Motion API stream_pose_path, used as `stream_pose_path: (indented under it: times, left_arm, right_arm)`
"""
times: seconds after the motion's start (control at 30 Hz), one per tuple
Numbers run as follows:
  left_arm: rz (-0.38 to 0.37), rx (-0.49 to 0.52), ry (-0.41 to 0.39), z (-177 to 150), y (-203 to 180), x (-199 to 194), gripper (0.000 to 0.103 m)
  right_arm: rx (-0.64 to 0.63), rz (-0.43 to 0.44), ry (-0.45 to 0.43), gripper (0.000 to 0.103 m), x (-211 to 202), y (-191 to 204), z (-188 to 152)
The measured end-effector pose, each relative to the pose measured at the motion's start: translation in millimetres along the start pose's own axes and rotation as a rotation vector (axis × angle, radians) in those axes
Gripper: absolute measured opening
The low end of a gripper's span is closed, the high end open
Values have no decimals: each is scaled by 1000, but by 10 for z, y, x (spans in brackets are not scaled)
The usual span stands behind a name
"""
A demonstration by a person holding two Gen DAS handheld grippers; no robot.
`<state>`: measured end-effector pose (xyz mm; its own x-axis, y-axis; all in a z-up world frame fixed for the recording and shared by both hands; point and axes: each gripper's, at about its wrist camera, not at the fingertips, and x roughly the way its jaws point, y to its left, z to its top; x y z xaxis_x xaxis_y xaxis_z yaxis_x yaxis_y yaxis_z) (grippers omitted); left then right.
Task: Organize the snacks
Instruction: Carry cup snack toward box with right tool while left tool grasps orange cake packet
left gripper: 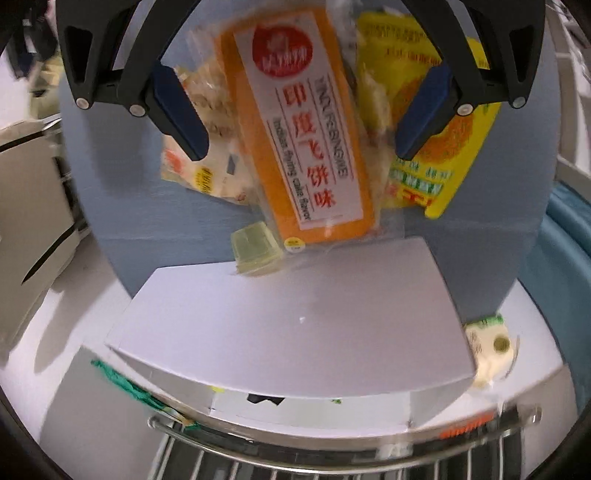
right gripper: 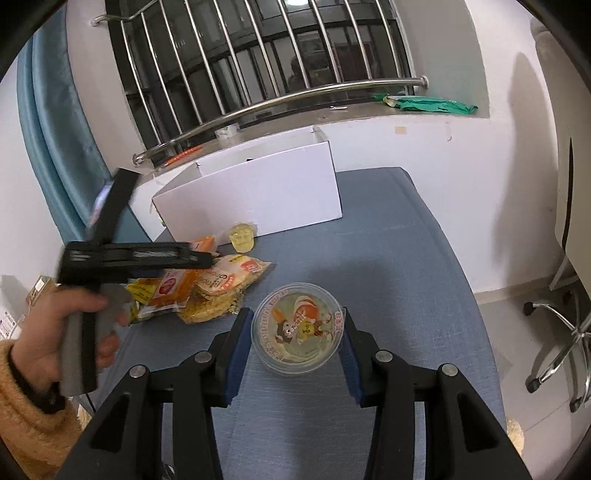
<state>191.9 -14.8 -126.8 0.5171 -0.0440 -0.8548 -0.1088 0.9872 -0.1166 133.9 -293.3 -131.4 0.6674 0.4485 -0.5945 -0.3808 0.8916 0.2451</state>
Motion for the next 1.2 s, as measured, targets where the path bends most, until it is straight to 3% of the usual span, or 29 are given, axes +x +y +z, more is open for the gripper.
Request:
stream_pose_path:
  times: [0.03, 0.1, 0.17, 0.3, 0.43, 0.7, 0.9, 0.97, 1.03, 1.1, 1.2]
  left_arm:
    - [-14, 16, -10, -15, -19, 1, 92]
    - [-73, 20, -18, -30, -8, -33, 67]
    - [-78, 53, -40, -53, -17, -126, 59]
    - [-158, 52, -69, -135, 89, -307, 59]
    - [-197, 44, -155, -214, 235, -676, 59]
    - [-259, 4, -303, 65, 525, -1302, 59]
    - [-287, 2, -379, 674, 580, -1299, 59]
    - [-292, -19, -372, 919, 655, -1221, 59]
    - [-296, -39, -368, 1141, 698, -1129, 59]
    - [-253, -25, -376, 1404, 678, -1021, 60]
    - [-238, -25, -334, 1704, 667, -821, 60]
  right_arm:
    - [-4, 2, 0, 48, 0, 7, -6]
    - [-15, 4, 3, 48, -2, 32, -15]
    - [-19, 5, 3, 48, -2, 36, -27]
    - [-2, 22, 4, 48, -6, 15, -37]
    - [-6, 33, -3, 48, -11, 57, -12]
    - [-26, 104, -58, 48, -4, 173, 380]
    - [-69, 180, -96, 48, 164, 308, 1071]
    - [-69, 209, -107, 48, 291, 334, 1348]
    - [-61, 231, -78, 48, 516, 355, 1648]
    - [-42, 255, -42, 48, 763, 362, 1916]
    - [-56, 216, 3, 48, 1129, 408, 2242]
